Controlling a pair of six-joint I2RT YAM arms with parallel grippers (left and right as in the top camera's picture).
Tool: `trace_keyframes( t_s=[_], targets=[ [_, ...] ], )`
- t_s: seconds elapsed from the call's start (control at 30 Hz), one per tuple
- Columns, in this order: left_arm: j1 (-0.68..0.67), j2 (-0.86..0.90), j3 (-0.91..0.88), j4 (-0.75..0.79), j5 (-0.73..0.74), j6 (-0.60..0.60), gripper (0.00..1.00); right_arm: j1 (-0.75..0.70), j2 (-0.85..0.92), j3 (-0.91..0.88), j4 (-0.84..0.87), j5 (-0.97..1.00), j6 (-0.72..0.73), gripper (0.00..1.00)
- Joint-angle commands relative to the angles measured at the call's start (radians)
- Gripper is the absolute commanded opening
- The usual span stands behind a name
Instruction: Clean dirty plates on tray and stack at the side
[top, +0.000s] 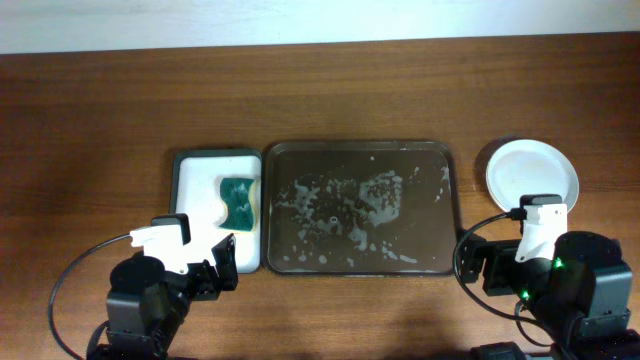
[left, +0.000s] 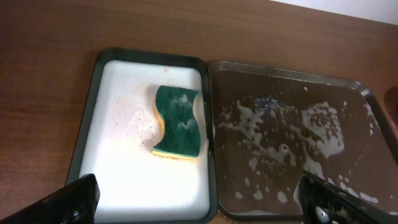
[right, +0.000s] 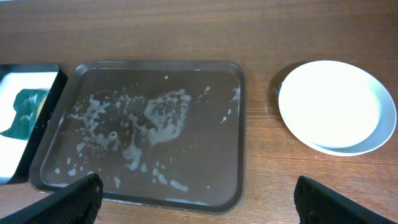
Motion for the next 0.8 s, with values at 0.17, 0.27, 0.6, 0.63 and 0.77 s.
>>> trace_keyframes(
  t_s=[0.17, 0.27, 0.6, 0.63, 0.77],
  targets=[
    [0.003, -0.006, -0.007, 0.001, -0.007, 0.009, 1.0, 0.006, -0.302, -0.32, 0.372, 0.021, -0.052, 0.99],
    [0.003, -0.006, -0.007, 0.001, -0.007, 0.009, 1.0, 0.006, -0.483, -0.569, 0.682, -0.005, -0.052, 0.99],
    [0.003, -0.006, -0.007, 0.001, -0.007, 0.009, 1.0, 0.006, -0.615, -1.018, 1.133, 0.015, -0.053, 0.99],
    [0.003, -0.006, -0.007, 0.001, -0.007, 0.009, 1.0, 0.006, -0.615, -1.022, 1.069, 0.015, -0.052, 0.99],
    [0.003, -0.006, -0.007, 0.001, -0.007, 0.009, 0.99, 0.006, -0.615, -1.022, 1.009, 0.023, -0.06, 0.99]
  ],
)
